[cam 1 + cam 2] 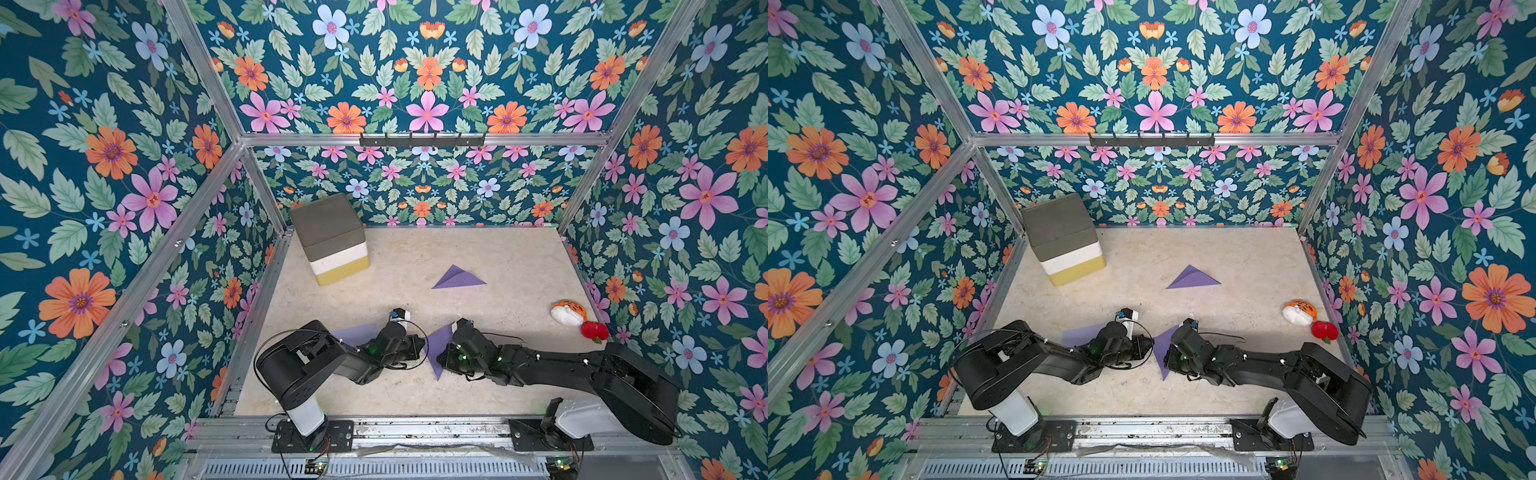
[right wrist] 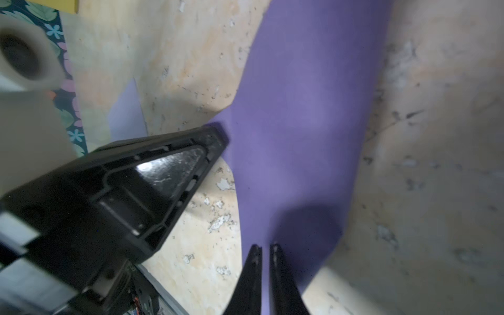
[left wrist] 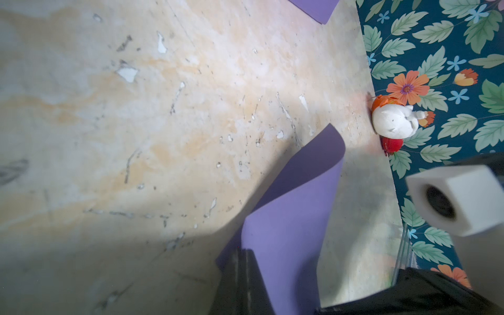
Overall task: Fold the square paper diagonally
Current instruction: Fold the paper at the center of the board.
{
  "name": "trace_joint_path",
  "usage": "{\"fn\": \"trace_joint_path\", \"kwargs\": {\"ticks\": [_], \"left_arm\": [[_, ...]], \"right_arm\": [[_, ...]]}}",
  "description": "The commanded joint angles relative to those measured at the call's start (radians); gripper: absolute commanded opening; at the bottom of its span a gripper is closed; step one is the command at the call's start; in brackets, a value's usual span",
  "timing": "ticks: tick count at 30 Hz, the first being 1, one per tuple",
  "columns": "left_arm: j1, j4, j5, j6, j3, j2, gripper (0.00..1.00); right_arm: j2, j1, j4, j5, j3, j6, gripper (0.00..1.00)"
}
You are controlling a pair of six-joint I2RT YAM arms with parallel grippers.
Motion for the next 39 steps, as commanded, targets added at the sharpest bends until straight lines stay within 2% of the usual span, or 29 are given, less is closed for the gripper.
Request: {"fn": "trace_joint_path", "kwargs": {"ticks": [1, 12, 19, 24, 30, 39], "left_arm": [[0.000, -0.294, -0.051, 0.001, -0.013, 0.021, 0.00], [0.000, -0.302, -0.061, -0.006, -0.014, 0.031, 0.00], [0.000, -0.300, -0.061, -0.006, -0.016, 0.021, 0.00], [-0.001, -0.299, -0.061, -0.007, -0.014, 0.024, 0.00], [-0.001, -0.298, -0.059, -0.009, -0.012, 0.027, 0.00], [-0.002, -0.300, -0.060, -0.012, -0.008, 0.039, 0.00]], "right_arm": [[0.004, 0.002, -0.067, 0.035, -0.009, 0.014, 0.12], [-0.092, 0.003, -0.194, 0.078, -0.061, 0.017, 0.12], [-0.188, 0.003, -0.164, 0.070, -0.021, 0.021, 0.13], [-0.154, 0.008, -0.046, 0.014, -0.014, 0.041, 0.13], [-0.076, 0.027, -0.013, -0.006, 0.006, 0.043, 0.13], [0.027, 0.050, -0.107, -0.001, 0.029, 0.034, 0.11]]}}
